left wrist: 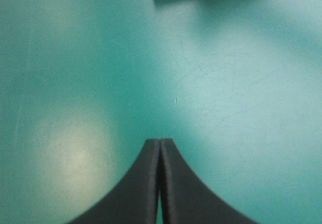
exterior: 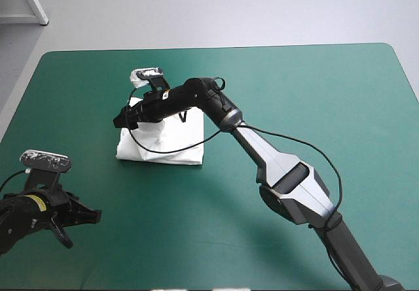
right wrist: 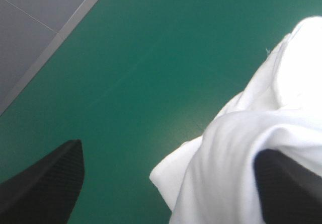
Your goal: Fold the cloth
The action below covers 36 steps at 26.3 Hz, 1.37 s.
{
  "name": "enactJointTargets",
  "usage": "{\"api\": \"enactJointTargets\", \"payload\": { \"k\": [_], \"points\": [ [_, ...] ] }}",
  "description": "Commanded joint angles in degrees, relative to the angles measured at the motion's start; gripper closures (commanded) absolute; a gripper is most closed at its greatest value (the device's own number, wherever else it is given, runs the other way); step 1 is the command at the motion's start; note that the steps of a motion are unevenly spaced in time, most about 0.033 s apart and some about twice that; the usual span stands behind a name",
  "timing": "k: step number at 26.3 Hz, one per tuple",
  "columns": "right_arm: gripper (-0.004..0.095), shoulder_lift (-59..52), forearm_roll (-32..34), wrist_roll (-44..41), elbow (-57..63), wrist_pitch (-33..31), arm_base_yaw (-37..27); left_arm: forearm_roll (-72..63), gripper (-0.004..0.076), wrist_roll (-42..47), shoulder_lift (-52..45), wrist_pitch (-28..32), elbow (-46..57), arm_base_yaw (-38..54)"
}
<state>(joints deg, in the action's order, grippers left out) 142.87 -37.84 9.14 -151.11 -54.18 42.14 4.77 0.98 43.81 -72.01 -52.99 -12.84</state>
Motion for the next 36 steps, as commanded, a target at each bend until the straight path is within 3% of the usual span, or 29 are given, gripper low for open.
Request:
{"api": "enactJointTargets", "payload": {
  "k": [1,3,6,7,13,18,22,29,33,36],
  "points": [
    [0.0111,-7.09,0.63,-2.55,-4.32,-0.54,-2.14,-0.17,0.0734,0.40,-0.15,-1.82,-1.30,0.10],
    [0.0164,-8.43,4.37,-5.26,-6.00,-4.04,-3.80,-0.17,0.0734,0.27,-0.15,-1.82,-1.30,0.10],
    [0.0222,-10.23,14.31,-12.02,-8.44,-16.36,-7.94,-0.17,0.0734,0.27,-0.15,-1.82,-1.30,0.10],
    [0.0223,-10.36,15.94,-13.85,-8.75,-17.65,-9.40,-0.17,0.0734,0.27,-0.15,-1.69,-1.30,0.10],
    [0.0248,-10.45,19.24,-17.54,-4.95,-17.65,-11.62,-0.27,0.0734,0.27,-0.15,-1.35,-1.30,0.10],
    [0.0251,-10.45,15.36,-17.96,5.03,-17.56,-11.40,-0.27,0.0734,0.27,-0.15,-1.35,-1.30,0.10],
    [0.0252,-9.81,16.41,-17.96,11.09,-17.56,-10.91,-0.54,0.0734,0.27,-0.15,-1.46,-1.30,0.10],
    [0.0259,-7.98,15.28,-16.85,14.23,-17.56,-9.05,-0.54,0.0734,0.27,-0.15,-1.24,-1.30,0.10],
    [0.0350,-6.82,15.41,-16.38,14.23,-17.54,-7.37,-0.30,0.0734,0.27,-0.15,-1.24,-1.30,0.10],
    [0.0544,-6.57,15.63,-14.01,14.23,-17.54,-6.46,-0.30,0.0734,0.27,-0.15,-1.34,-1.30,0.10]
  ]
}}
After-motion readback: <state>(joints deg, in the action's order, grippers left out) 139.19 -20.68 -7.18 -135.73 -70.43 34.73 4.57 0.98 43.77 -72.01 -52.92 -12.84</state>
